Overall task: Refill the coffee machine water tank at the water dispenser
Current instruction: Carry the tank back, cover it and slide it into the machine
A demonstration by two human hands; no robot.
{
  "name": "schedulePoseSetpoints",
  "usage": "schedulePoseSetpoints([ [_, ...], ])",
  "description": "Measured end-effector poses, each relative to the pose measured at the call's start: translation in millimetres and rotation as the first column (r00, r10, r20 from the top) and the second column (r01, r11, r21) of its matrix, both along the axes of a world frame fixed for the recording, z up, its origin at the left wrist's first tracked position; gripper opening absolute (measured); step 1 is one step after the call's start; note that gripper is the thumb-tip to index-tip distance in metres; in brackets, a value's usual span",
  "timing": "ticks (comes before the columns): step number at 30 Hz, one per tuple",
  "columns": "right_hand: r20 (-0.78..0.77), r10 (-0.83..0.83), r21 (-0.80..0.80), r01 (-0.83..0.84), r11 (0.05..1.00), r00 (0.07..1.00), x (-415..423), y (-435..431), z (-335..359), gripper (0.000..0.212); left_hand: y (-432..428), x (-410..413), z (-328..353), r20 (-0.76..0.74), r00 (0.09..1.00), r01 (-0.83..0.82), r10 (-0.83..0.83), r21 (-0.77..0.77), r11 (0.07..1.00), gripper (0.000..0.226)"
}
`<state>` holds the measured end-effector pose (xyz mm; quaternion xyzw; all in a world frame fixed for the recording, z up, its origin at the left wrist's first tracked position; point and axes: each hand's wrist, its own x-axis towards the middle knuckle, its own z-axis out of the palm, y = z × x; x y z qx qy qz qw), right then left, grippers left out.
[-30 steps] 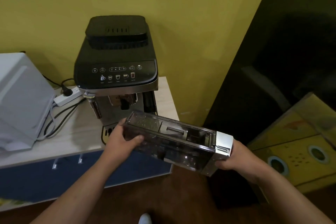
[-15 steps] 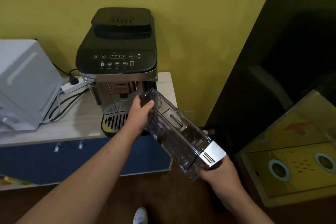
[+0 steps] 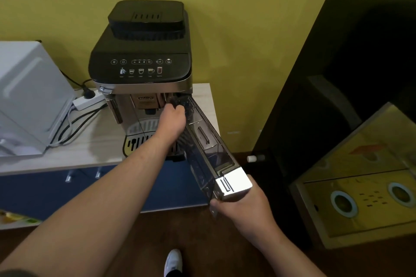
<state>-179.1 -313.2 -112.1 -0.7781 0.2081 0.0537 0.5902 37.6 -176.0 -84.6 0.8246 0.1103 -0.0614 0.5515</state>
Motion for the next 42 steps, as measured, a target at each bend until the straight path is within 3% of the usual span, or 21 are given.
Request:
schedulePoseSetpoints([
  [3,-0.007,0.023,0.025,-0.023,0.999,1.000,1,7,-3,0.060,-3,4,1,0.013,1.000,-0.010,0.010,0.004,1.000,0.021],
  [12,0.003,0.087,0.048,-0.088,0.995,0.996,15,13,-8,0.066,0,18,4,-0.026,1.000,-0.007,0.006,-0.057,0.998,0.020],
  [23,0.060,0.091,0.057,-0.094,0.994,0.994,19,56,-15,0.084,10,22,11,-0.155,0.986,-0.104,0.056,-0.316,0.943,0.028],
  [27,0.080,0.075,0.055,-0.080,0.995,0.994,22,69,-18,0.100,11,22,13,-0.158,0.986,-0.097,0.063,-0.223,0.970,0.017],
  [33,0.088,0.055,0.055,-0.060,0.997,0.995,26,77,-21,0.101,11,14,22,-0.167,0.985,0.015,-0.049,-0.201,0.980,0.029],
  [37,0.103,0.066,0.028,-0.070,0.997,0.992,26,78,-20,0.098,15,1,13,-0.139,0.987,0.069,-0.085,-0.112,0.991,0.025],
  [42,0.112,0.069,0.016,-0.071,0.997,0.991,29,74,-8,0.081,12,2,16,-0.165,0.984,0.026,-0.059,-0.196,0.980,0.023],
])
